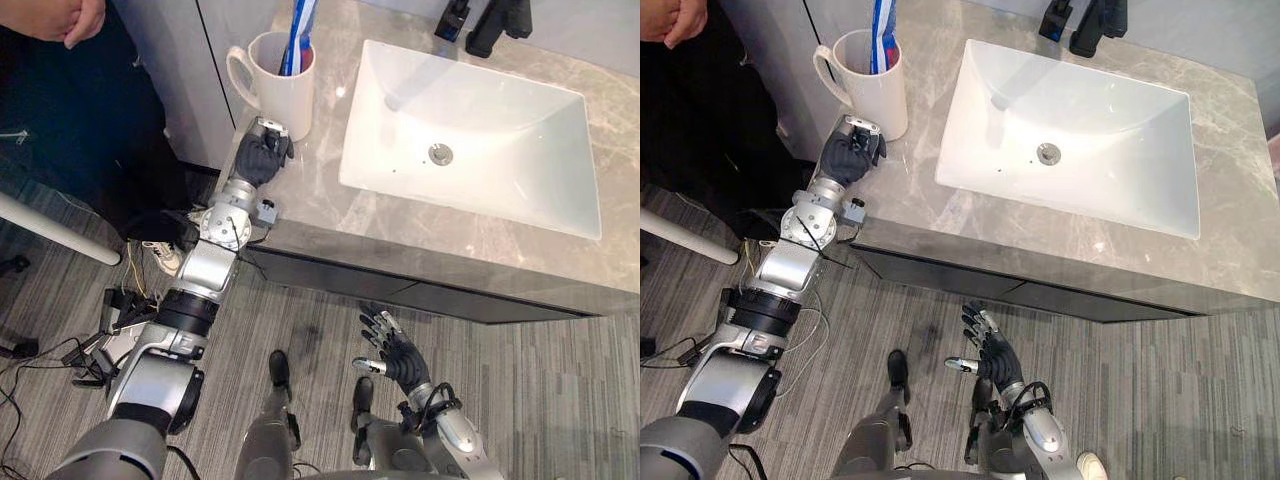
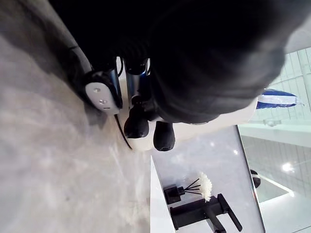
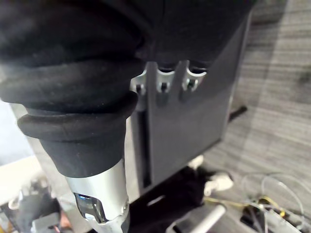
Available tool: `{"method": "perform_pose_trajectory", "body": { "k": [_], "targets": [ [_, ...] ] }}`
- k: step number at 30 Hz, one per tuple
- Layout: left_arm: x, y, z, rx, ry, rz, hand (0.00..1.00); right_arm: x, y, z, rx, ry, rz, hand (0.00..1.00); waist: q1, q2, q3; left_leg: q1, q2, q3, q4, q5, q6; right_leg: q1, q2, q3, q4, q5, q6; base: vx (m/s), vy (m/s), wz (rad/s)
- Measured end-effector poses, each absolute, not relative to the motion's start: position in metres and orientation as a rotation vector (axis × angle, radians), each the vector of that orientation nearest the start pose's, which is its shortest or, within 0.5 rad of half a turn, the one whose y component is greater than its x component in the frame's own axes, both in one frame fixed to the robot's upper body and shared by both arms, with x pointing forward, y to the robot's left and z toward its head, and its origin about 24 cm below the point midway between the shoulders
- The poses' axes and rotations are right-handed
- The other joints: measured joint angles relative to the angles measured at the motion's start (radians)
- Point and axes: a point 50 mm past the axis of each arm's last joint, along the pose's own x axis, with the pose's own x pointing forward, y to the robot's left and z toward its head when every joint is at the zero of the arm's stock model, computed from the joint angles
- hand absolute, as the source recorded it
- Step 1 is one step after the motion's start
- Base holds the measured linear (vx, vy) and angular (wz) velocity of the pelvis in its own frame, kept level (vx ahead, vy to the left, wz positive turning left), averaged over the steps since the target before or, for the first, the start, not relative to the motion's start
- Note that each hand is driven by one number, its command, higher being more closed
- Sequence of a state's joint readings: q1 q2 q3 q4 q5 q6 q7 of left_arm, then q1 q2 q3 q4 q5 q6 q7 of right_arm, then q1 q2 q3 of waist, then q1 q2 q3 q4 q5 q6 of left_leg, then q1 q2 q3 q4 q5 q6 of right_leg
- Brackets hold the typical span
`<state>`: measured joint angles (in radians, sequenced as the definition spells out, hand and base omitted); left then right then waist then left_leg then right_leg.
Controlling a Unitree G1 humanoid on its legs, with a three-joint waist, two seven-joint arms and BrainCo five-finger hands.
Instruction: Organize washtable
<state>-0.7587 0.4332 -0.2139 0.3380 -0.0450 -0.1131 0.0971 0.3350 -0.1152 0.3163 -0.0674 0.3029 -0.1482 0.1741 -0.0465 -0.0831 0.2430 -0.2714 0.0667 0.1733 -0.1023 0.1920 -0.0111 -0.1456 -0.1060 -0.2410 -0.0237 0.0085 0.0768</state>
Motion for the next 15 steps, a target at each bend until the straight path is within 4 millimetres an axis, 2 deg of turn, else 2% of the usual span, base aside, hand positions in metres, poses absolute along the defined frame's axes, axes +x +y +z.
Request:
{"method": "perform_pose_trajectory", "body": {
  "k": [4, 9, 15],
  "targets": [
    [0.366, 0.155, 0.22, 0.463, -0.53, -0.085, 1.0, 0.171, -0.104, 0.0, 0.276, 0.14, 0.357, 0.0, -0.003, -0.003, 0.006, -0.002, -0.001, 0.006, 0.002, 0.0, 0.0, 0.0, -0.001, 0.003, -0.01, 0.007, 0.0, 0.04, 0.015, -0.04],
    [0.375, 0.154, 0.244, 0.517, -0.558, -0.068, 1.0, 0.171, -0.098, 0.004, 0.284, 0.129, 0.388, 0.0, -0.009, -0.011, 0.034, -0.006, 0.0, 0.008, 0.0, 0.0, 0.0, -0.001, 0.0, 0.005, -0.013, 0.01, 0.0, 0.0, 0.0, 0.0],
    [0.378, 0.154, 0.27, 0.547, -0.606, -0.062, 1.0, 0.17, -0.094, 0.009, 0.291, 0.109, 0.404, 0.0, -0.021, -0.014, 0.039, -0.024, -0.001, 0.016, 0.005, 0.0, 0.0, -0.018, 0.0, 0.014, -0.013, 0.014, -0.001, 0.03, 0.014, -0.03]
  ]
}}
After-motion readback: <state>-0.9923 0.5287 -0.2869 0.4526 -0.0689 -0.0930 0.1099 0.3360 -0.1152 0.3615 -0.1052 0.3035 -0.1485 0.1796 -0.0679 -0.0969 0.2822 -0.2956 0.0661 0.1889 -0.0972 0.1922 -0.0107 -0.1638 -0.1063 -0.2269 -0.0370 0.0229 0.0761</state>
